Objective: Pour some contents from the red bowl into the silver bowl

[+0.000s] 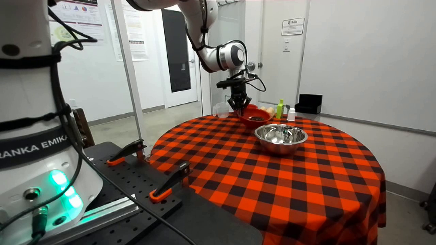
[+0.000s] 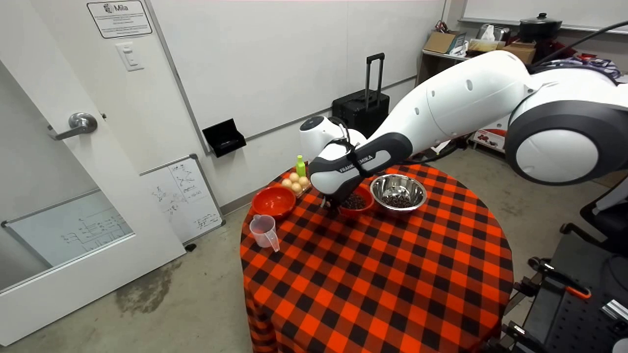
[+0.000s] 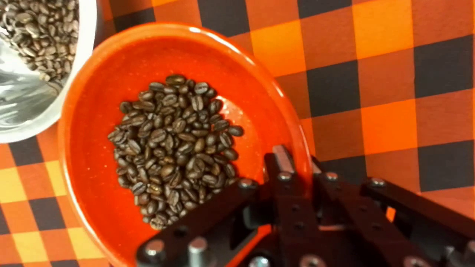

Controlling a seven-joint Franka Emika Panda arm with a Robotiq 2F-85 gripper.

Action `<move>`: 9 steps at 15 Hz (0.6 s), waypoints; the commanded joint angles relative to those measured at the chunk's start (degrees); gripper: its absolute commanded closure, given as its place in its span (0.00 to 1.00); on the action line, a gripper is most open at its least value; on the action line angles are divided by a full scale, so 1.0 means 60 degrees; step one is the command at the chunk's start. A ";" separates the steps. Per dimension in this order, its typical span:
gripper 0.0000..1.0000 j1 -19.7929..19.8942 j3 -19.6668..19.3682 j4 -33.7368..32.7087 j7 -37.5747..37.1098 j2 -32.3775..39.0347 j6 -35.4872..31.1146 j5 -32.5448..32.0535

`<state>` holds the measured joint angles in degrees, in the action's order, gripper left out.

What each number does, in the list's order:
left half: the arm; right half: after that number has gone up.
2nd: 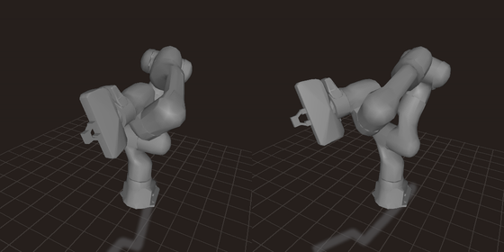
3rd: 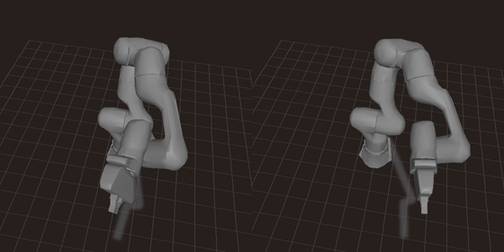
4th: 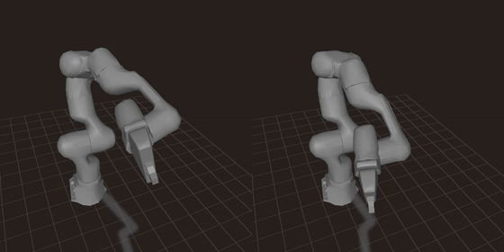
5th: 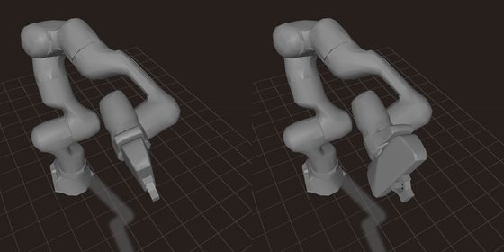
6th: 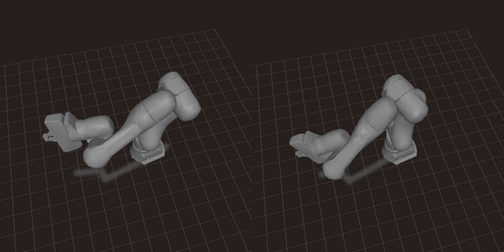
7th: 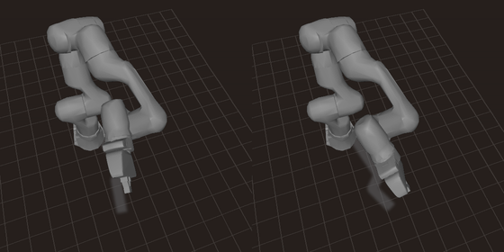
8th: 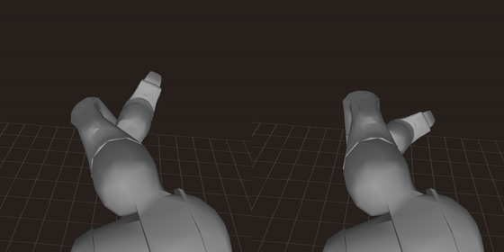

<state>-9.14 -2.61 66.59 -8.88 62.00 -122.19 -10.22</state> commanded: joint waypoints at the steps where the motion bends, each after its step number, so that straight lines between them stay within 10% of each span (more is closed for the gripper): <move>1: 0.99 0.0106 0.0120 0.0876 0.0198 -0.1041 -0.0063 0.0180; 9: 0.99 0.1057 0.0918 0.1841 0.1431 -0.2841 0.0194 0.1434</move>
<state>-6.61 0.44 73.60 -5.09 49.59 -121.98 -5.51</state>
